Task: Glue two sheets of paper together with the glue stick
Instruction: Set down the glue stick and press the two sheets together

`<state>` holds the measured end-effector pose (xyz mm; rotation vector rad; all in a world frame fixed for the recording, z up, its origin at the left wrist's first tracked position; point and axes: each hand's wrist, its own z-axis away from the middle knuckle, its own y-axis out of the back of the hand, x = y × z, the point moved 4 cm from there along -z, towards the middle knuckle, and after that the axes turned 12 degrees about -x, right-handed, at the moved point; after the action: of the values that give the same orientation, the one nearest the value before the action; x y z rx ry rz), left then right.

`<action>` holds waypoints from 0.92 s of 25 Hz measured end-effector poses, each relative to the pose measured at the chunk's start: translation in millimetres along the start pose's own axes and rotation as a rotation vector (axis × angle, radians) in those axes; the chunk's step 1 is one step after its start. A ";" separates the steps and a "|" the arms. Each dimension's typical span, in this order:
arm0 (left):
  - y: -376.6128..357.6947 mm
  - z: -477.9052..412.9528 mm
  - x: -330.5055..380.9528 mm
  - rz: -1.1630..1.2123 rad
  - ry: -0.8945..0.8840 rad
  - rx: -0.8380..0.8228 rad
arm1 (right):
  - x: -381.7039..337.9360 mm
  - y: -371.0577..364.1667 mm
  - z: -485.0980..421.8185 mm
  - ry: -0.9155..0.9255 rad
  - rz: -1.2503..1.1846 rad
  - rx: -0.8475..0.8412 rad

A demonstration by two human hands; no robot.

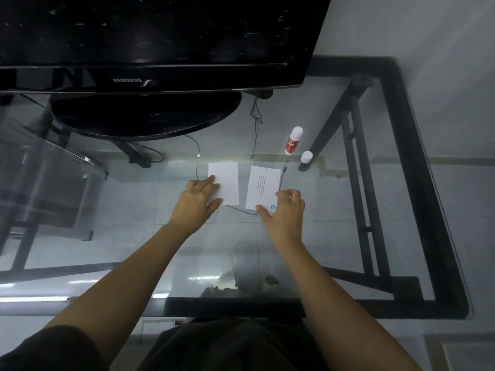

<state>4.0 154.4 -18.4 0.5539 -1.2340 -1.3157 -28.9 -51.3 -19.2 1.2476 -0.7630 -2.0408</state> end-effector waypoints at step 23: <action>-33.3 -17.6 71.1 -0.039 -0.057 -0.056 | 61.0 54.3 6.4 -0.002 -0.415 0.119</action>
<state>-8.1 75.4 -28.3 0.5052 -1.2343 -1.4029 -45.5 -131.0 -10.1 1.5771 -0.6763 -2.3498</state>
